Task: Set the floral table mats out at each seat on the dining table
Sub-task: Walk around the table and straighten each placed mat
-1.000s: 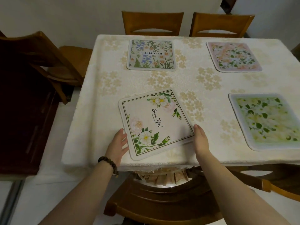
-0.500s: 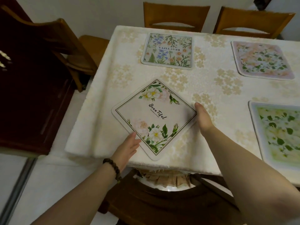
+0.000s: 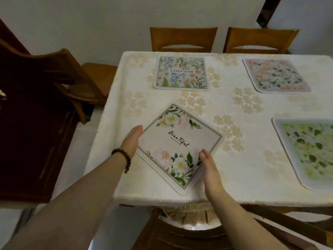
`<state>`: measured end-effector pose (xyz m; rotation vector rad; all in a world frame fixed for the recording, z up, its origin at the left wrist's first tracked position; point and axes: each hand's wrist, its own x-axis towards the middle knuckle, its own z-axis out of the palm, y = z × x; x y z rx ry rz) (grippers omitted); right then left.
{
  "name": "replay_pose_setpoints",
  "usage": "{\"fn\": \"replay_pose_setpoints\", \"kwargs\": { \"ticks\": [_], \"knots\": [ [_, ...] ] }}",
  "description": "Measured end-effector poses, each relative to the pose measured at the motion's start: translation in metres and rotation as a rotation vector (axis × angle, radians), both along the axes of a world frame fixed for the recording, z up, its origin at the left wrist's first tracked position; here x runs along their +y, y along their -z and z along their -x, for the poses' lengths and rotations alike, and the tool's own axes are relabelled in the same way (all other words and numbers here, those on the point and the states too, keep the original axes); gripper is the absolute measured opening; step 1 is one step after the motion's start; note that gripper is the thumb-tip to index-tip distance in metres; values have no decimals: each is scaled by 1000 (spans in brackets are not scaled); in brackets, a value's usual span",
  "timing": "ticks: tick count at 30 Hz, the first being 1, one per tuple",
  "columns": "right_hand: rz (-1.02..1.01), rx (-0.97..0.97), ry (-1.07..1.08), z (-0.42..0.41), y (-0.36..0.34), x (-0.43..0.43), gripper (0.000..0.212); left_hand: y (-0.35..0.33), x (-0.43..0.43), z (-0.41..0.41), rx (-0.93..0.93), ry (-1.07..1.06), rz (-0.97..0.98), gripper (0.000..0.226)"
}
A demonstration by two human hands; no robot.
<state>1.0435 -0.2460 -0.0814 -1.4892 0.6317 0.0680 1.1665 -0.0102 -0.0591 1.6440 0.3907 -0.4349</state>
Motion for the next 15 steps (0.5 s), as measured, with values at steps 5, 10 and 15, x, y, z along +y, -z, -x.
{"fn": "replay_pose_setpoints", "kwargs": {
  "ticks": [5,10,15],
  "knots": [
    [-50,16,36,19,4,23,44,8,8,-17,-16,57,-156,56],
    [-81,56,114,25,4,26,47,22,16,-16,19,69,-139,57],
    [-78,49,103,21,0,9,45,24,16,-4,62,49,-70,57]
  ]
}}
